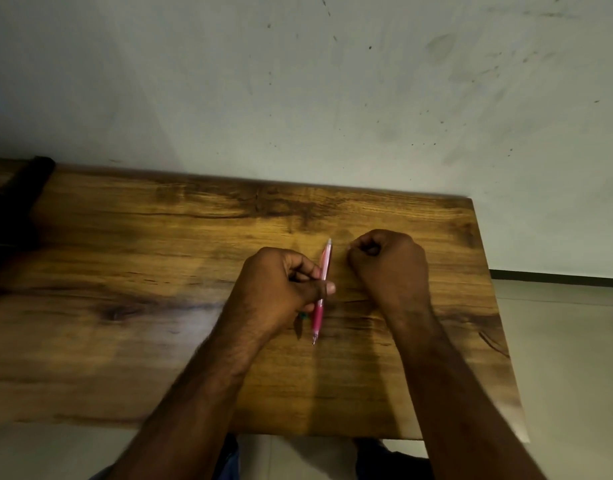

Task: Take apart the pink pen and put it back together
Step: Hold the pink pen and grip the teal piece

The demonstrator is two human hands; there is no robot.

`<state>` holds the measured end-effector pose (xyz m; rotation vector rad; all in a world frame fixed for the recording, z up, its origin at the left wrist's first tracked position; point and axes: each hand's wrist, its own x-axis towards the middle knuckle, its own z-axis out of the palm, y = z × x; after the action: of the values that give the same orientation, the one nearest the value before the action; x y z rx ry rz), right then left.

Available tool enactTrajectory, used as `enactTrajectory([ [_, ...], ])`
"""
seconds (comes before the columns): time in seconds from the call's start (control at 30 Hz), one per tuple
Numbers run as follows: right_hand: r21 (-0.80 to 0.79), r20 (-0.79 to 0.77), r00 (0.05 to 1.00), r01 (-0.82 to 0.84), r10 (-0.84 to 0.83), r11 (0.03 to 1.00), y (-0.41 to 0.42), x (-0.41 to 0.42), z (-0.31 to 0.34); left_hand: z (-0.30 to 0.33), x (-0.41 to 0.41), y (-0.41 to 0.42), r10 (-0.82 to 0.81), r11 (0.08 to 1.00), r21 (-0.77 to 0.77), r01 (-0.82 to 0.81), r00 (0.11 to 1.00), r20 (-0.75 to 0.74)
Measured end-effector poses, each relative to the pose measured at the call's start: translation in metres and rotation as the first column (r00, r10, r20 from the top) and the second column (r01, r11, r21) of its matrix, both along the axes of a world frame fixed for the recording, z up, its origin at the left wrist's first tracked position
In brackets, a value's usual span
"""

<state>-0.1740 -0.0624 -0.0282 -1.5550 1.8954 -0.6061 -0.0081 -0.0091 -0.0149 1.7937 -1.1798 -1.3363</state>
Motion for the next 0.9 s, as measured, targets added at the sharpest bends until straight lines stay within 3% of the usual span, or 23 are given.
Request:
enactTrajectory([
  [0.2, -0.032, -0.125, 0.992, -0.021, 0.017, 0.999, 0.002, 0.008, -0.005, -0.004, 0.001, 0.002, -0.011, 1.000, 0.008, 0.011, 1.000, 0.021],
  [0.43, -0.027, -0.070, 0.997, -0.027, 0.025, 0.999, 0.000, 0.007, -0.002, -0.004, 0.003, 0.002, -0.022, 1.000, -0.001, 0.022, 0.999, 0.042],
  [0.73, -0.051, -0.135, 0.991, -0.033, 0.026, 0.998, 0.001, 0.008, -0.007, -0.005, 0.002, 0.003, -0.024, 1.000, 0.004, 0.024, 0.998, 0.055],
  [0.83, -0.121, -0.070, 0.997, 0.010, -0.018, 0.993, -0.001, 0.005, -0.004, -0.005, 0.002, 0.004, -0.029, 1.000, 0.004, 0.029, 0.997, 0.064],
  [0.9, -0.137, 0.084, 0.995, 0.069, -0.058, 0.988, -0.005, -0.002, 0.001, -0.004, 0.002, 0.005, -0.035, 0.999, 0.001, 0.035, 0.997, 0.068],
])
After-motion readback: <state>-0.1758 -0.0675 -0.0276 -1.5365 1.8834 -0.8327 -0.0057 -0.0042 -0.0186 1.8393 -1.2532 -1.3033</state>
